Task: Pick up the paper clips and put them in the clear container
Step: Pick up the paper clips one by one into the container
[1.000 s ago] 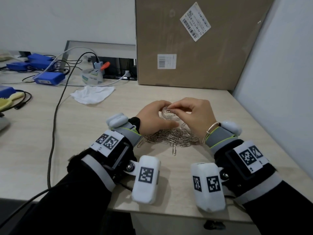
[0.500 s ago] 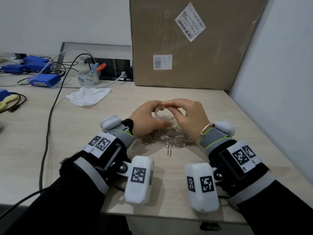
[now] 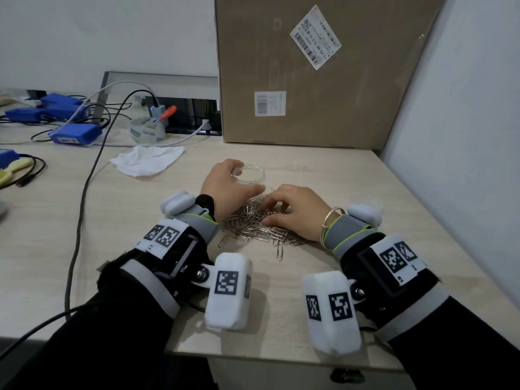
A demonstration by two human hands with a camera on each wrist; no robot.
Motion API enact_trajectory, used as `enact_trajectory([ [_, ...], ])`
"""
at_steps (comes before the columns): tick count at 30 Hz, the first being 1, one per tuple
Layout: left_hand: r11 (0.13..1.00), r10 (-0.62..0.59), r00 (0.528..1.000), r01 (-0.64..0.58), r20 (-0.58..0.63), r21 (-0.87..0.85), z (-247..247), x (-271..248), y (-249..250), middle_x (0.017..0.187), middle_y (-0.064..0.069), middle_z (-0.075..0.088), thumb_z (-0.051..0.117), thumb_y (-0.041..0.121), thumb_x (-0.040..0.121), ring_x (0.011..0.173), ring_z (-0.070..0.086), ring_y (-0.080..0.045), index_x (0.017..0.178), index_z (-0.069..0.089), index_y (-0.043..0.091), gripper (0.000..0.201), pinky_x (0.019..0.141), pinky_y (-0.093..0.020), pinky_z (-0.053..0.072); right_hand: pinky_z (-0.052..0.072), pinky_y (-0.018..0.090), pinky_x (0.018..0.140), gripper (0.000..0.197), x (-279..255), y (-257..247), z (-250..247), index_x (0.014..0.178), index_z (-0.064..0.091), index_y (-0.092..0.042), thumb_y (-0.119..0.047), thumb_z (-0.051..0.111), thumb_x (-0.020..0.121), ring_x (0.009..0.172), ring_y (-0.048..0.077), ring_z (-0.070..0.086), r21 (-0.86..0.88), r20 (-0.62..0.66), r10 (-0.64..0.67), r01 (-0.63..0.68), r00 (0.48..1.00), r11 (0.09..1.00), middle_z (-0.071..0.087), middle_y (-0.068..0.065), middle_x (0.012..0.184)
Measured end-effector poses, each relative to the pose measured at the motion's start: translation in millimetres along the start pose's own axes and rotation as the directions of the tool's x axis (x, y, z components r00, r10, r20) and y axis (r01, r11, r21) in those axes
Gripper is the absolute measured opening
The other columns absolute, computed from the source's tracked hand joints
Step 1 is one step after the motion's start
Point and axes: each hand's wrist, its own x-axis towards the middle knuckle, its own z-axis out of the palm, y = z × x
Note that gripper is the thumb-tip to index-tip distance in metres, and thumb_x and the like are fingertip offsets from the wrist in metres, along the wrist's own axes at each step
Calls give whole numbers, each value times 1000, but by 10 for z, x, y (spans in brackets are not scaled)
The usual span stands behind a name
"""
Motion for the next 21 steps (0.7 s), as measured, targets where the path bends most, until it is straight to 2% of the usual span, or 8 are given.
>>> enact_trajectory([
  [3, 1000, -2, 1000, 2, 8, 2, 6, -9, 4, 126, -8, 59, 79, 28, 71, 111, 58, -21, 127, 52, 10, 65, 91, -25, 42, 45, 32, 78, 23, -15, -23, -9, 93, 66, -14, -27, 73, 74, 81, 17, 55, 23, -13, -24, 24, 1000, 999, 63, 3, 91],
  [7, 1000, -8, 1000, 8, 9, -3, 5, -16, 7, 127, -8, 59, 79, 28, 71, 112, 58, -21, 127, 52, 10, 66, 88, -24, 42, 42, 26, 74, 15, -24, -20, -14, 89, 67, -12, -14, 72, 75, 76, 15, 56, 104, -91, -1, 10, 996, 995, 65, 5, 80],
  [11, 1000, -28, 1000, 28, 0, 1, -7, -29, 1, 127, -8, 58, 79, 29, 71, 112, 58, -21, 128, 51, 9, 67, 91, -27, 43, 46, 21, 72, 15, -12, -2, -23, 86, 72, -12, -14, 76, 71, 70, 11, 58, 176, -221, 40, 0, 974, 984, 71, 7, 78],
  [15, 999, -25, 1000, 24, 18, 22, -31, -32, 6, 128, -8, 58, 79, 30, 71, 112, 58, -20, 130, 51, 9, 68, 89, -25, 43, 45, 4, 63, 14, 29, 21, -46, 81, 74, -12, -14, 79, 69, 59, -3, 57, 327, -428, 142, 6, 892, 945, 68, -1, 71],
  [17, 1000, -6, 997, 4, 82, 19, -33, -56, 27, 126, -4, 58, 80, 31, 70, 108, 58, -19, 130, 51, 14, 68, 91, -28, 45, 46, 3, 63, 13, 25, 18, -71, 82, 73, -13, -14, 78, 70, 59, -9, 57, 400, -523, 185, 47, 832, 915, 66, -5, 70],
  [19, 998, 44, 978, -52, 203, 39, -25, -93, 66, 124, 1, 59, 80, 30, 70, 106, 57, -16, 130, 52, 19, 68, 91, -29, 46, 47, 4, 63, 12, 18, -1, -100, 82, 73, -13, -12, 77, 71, 61, -11, 58, 455, -588, 209, 106, 781, 884, 67, -6, 70],
  [21, 992, 105, 945, -121, 311, 31, -10, -143, 120, 121, 4, 60, 81, 28, 70, 107, 56, -13, 127, 55, 22, 63, 85, -22, 44, 49, 8, 65, 11, 20, -25, -109, 81, 73, -12, -10, 76, 71, 64, -6, 61, 477, -600, 204, 141, 773, 868, 68, -5, 71],
])
